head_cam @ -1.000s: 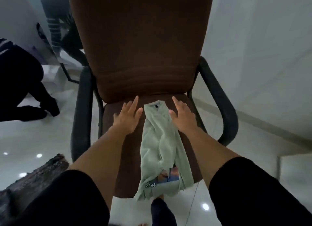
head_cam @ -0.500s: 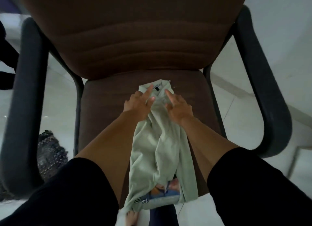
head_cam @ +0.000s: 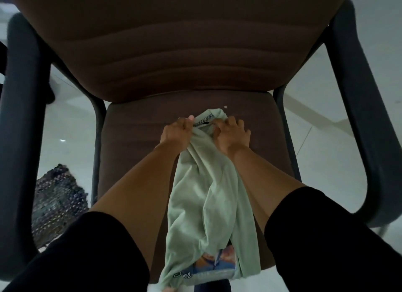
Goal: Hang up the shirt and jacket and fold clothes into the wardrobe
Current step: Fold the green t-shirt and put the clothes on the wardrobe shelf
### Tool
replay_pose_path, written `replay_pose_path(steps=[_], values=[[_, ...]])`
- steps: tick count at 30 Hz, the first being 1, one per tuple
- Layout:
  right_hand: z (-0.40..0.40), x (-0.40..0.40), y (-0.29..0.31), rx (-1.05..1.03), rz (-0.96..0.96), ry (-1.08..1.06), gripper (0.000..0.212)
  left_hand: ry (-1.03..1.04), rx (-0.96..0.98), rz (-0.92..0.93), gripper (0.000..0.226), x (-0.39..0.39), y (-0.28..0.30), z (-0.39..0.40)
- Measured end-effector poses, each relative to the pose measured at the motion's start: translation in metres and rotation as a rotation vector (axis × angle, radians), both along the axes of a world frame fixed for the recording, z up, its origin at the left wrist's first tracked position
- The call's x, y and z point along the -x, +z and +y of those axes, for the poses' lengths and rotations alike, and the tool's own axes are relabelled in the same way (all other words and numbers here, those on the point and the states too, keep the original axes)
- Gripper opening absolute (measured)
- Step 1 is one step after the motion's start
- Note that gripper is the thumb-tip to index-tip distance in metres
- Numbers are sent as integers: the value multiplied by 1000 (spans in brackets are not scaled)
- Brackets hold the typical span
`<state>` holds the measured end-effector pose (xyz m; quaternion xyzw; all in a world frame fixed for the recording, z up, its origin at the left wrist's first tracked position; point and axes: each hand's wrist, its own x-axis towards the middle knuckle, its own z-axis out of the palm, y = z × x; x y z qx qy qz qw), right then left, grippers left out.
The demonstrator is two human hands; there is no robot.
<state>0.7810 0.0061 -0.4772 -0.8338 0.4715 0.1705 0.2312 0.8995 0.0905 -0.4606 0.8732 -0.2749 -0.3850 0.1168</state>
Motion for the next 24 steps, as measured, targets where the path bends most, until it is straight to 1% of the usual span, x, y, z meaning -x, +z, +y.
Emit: replay_pose_path(steps=[2,4,7,8,11,13,15,16,18,21,24], values=[[0,-2,1,9,-17,-35,39,128,39,52,48,-2,1,4],[1,-1,3,31,-49,-75,39,274,112,71,31,-4,-1,12],[2,5,9,84,-130,-191,36,350,183,43,8,-10,5,27],[3,8,14,98,-168,-250,35,344,192,37,11,-12,11,32],[7,13,40,84,-321,-427,30,283,230,26,31,-20,36,45],[12,18,67,105,-394,-470,25,233,267,1,37,-24,60,54],[19,24,97,148,-462,-466,21,191,309,-30,40,-27,92,63],[25,27,114,174,-493,-455,23,167,328,-45,42,-28,110,69],[40,35,152,219,-541,-423,33,112,370,-101,46,-30,149,84],[69,54,215,290,-605,-380,43,-30,410,-215,52,-29,211,116],[105,83,285,384,-646,-349,43,-210,433,-391,56,-19,275,156]])
